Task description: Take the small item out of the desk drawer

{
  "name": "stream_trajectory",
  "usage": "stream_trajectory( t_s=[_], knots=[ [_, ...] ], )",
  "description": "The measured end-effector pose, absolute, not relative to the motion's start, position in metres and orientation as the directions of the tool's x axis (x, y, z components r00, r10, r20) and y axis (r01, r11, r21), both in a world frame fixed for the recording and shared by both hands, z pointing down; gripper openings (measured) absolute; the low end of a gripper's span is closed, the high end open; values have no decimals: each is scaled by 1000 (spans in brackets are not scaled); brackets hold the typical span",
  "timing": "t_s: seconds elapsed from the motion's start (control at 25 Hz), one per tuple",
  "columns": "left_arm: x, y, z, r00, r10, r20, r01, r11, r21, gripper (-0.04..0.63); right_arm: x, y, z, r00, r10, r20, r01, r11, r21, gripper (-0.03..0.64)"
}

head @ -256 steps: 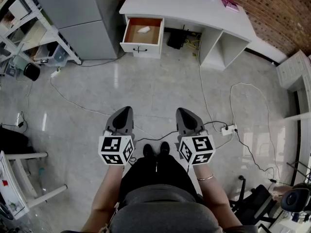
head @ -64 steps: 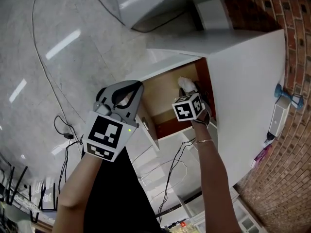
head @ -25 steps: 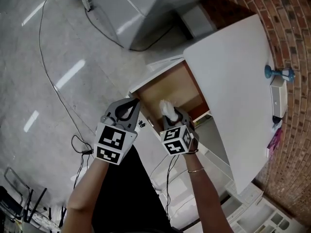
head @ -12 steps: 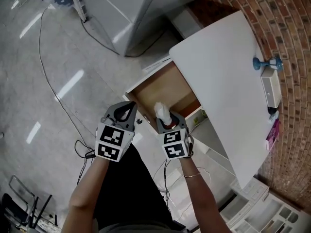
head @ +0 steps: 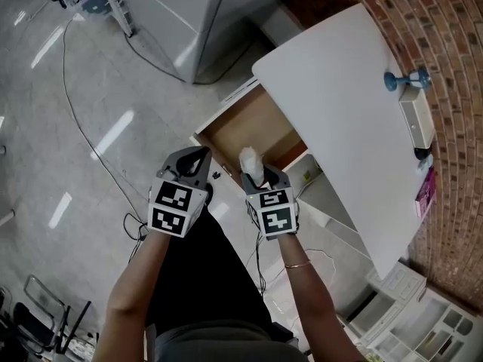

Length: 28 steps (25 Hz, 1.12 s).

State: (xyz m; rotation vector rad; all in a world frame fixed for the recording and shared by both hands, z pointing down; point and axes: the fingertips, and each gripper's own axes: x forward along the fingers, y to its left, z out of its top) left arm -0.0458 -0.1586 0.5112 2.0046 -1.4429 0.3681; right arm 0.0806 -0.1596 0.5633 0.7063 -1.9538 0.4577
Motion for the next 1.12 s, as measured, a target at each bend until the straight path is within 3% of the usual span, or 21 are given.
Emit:
stream_trajectory(
  t_s=[0.6, 1.12],
  knots=[
    [-21, -150, 481, 377, -731, 569, -921, -232, 312, 21, 100, -143, 513, -460, -323, 827, -766, 615, -185, 183],
    [-5, -156, 452, 396, -717, 573, -917, -278, 286, 21, 132, -147, 466, -522, -455, 722, -825, 486, -289, 183]
  ],
)
